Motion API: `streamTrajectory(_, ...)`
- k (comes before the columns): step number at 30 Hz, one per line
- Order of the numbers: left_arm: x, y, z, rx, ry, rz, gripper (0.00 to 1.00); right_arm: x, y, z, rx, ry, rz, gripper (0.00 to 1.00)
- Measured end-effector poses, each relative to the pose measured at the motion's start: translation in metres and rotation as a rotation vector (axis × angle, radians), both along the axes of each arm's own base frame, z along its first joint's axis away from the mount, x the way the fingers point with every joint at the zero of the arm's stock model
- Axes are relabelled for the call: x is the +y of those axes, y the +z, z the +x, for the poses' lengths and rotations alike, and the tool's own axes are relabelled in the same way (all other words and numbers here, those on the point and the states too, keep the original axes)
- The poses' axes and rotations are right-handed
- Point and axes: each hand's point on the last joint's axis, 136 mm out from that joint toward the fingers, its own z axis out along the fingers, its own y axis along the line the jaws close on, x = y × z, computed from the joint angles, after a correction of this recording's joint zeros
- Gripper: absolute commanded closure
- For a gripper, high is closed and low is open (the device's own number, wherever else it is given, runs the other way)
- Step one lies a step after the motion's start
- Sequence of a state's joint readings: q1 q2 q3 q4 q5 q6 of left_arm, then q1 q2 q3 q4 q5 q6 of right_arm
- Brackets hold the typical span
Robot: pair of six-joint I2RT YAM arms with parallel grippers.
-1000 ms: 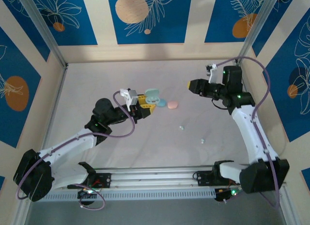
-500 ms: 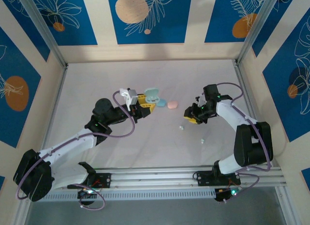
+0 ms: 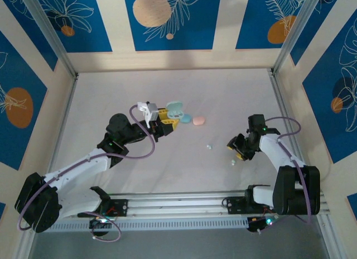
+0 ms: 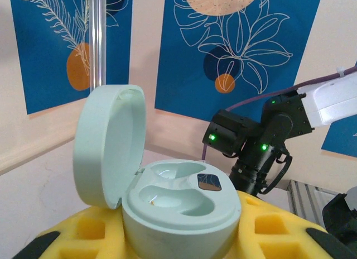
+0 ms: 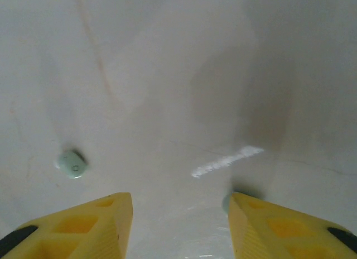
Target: Insert wireless bluetooth earbuds into charging case
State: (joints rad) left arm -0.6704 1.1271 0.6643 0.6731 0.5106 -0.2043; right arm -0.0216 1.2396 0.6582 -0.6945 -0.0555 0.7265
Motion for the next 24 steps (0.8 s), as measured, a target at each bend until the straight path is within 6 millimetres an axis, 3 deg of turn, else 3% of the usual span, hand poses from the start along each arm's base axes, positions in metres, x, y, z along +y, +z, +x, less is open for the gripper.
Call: streamTrajectory(24, -0.004, -0.003, -0.002, 0.014, -0.014, 0.003, 0.68, -0.002, -0.023, -0.013, 0.069, 0.005, -0.022, 0.50)
